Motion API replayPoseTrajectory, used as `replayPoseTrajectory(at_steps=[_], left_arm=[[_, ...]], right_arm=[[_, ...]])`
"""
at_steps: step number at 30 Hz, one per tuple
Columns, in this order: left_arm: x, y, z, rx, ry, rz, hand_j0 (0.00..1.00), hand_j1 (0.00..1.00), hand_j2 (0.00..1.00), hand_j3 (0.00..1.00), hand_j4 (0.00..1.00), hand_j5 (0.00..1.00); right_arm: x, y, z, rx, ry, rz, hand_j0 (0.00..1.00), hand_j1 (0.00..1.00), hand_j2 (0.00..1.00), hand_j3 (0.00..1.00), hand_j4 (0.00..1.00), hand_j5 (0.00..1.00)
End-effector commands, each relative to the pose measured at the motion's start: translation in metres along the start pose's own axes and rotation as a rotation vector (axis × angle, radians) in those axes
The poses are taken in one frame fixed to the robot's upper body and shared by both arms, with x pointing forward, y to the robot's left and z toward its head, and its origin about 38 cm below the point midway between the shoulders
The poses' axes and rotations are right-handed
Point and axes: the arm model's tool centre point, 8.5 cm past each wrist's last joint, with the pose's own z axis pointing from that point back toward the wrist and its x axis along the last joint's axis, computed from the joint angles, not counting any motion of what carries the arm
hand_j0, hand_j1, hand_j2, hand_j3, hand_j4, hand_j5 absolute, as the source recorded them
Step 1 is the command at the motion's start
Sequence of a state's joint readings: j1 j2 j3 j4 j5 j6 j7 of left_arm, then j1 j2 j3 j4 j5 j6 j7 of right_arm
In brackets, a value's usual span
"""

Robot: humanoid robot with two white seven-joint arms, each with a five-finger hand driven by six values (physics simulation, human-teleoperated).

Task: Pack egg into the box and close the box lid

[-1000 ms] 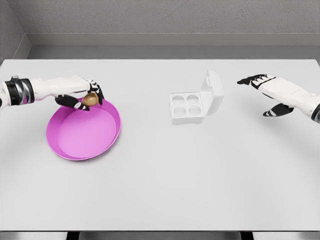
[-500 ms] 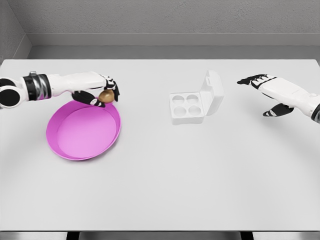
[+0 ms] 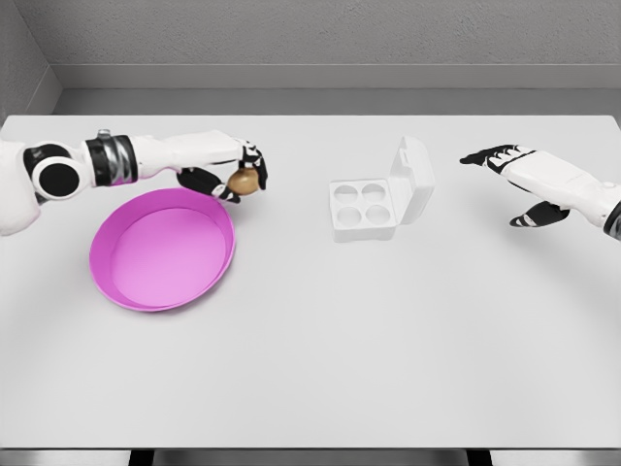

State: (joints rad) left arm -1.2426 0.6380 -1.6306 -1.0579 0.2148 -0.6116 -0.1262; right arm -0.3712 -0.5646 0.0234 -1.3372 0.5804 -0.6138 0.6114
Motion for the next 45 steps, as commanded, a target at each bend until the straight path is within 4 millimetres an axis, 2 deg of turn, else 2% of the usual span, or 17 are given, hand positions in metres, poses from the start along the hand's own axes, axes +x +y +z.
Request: replayPoseTrajectory(at_steps=[1,19,27,45], left_arm=[[0.005,0.002,-0.009,0.01,-0.018,0.012,0.48,0.48,0.48,0.48,0.48,0.48],[0.019,0.01,-0.034,0.038,-0.067,0.034,0.47,0.47,0.47,0.47,0.47,0.47],[0.031,0.01,-0.056,0.044,-0.102,0.056,0.46,0.46,0.46,0.46,0.46,0.46],[0.05,0.009,-0.089,0.051,-0.156,0.101,0.46,0.46,0.46,0.46,0.46,0.46]], right_arm=[[0.0,0.0,0.0,-0.004,-0.002,-0.006,1.0,1.0,1.0,1.0,1.0,1.0],[0.0,0.0,0.0,-0.004,-0.002,-0.006,1.0,1.0,1.0,1.0,1.0,1.0],[0.001,0.0,-0.001,-0.001,-0.004,-0.006,1.0,1.0,1.0,1.0,1.0,1.0],[0.002,0.002,-0.002,0.004,-0.007,-0.005,1.0,1.0,1.0,1.0,1.0,1.0]])
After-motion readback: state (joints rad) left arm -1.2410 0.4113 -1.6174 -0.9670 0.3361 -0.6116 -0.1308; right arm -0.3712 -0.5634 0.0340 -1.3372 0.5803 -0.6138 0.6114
